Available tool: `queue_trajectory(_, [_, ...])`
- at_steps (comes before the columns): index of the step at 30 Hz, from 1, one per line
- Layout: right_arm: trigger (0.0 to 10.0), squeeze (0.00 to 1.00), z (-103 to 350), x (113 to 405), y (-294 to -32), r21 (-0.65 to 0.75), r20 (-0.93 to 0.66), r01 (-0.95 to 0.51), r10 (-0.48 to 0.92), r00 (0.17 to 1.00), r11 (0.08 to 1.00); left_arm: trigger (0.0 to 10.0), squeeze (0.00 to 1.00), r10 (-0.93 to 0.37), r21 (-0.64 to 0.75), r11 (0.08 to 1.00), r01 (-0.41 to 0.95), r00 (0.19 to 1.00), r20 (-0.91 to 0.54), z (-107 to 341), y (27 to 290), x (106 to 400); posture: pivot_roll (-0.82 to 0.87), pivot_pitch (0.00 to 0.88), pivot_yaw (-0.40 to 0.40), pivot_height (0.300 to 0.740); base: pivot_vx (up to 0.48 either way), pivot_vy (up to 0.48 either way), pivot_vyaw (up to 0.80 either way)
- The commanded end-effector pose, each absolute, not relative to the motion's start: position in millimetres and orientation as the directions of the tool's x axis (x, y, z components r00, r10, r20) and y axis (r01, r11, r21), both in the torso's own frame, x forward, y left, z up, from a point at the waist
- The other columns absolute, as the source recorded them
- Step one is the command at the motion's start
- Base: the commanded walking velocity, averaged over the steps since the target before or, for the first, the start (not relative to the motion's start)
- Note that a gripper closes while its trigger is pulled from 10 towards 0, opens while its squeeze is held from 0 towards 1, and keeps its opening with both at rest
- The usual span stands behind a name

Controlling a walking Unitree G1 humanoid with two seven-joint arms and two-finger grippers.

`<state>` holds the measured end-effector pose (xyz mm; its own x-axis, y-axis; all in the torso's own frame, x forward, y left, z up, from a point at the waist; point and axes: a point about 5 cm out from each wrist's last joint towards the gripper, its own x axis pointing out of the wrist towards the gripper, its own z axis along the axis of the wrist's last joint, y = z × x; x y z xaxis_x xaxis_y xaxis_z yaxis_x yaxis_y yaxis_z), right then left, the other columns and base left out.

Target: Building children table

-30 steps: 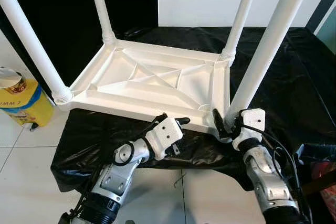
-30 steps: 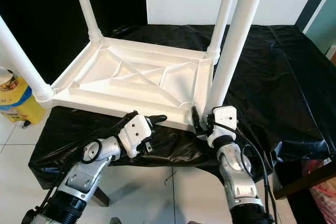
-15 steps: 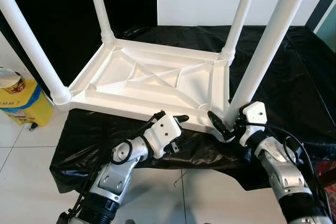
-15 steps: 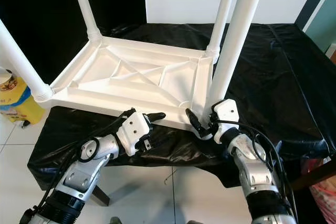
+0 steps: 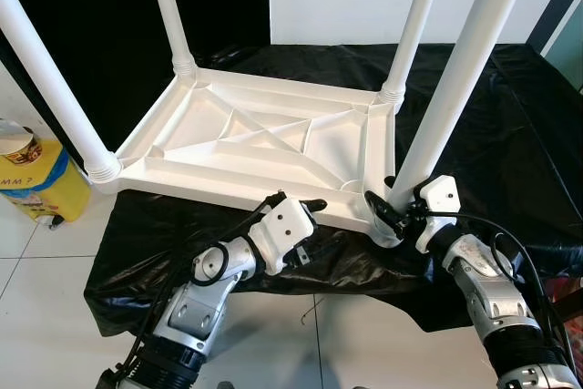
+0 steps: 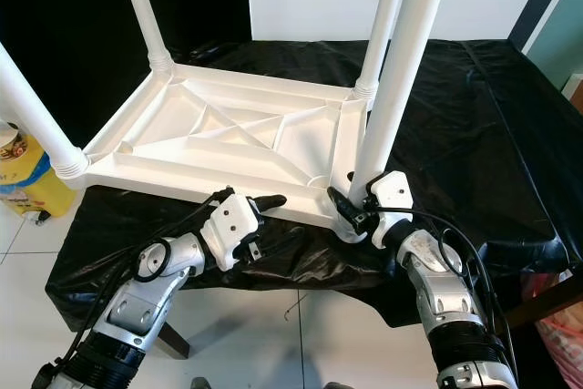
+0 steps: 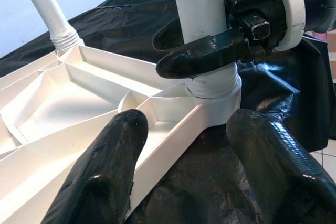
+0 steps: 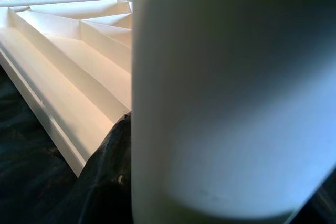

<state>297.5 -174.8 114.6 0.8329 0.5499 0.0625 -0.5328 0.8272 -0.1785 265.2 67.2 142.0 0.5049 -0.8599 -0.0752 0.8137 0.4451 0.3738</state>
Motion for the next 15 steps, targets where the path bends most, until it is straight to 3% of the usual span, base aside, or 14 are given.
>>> queue_trajectory(1, [10.0, 0.0, 104.6, 295.1, -175.7, -0.185, 0.007, -0.554, 0.564, 0.825, 0.812, 10.0, 0.0, -0.853, 0.363, 0.459, 0.811, 0.517, -0.076, 140.5, 66.5, 263.4, -0.02, 0.059, -0.025, 0.74, 0.0, 0.0, 0.0])
queue_trajectory(8, [10.0, 0.0, 103.4, 294.4, -177.3, -0.182, 0.008, -0.541, 0.551, 0.834, 0.821, 10.0, 0.0, -0.853, 0.36, 0.458, 0.813, 0.516, -0.078, 140.0, 66.3, 262.6, -0.02, 0.063, -0.025, 0.74, 0.0, 0.0, 0.0])
queue_trajectory(15, [10.0, 0.0, 99.3, 289.7, -179.4, -0.162, 0.032, -0.441, 0.451, 0.892, 0.883, 10.0, 0.0, -0.853, 0.351, 0.46, 0.816, 0.515, -0.08, 139.6, 65.1, 261.0, -0.03, 0.068, -0.028, 0.74, 0.0, 0.0, 0.0])
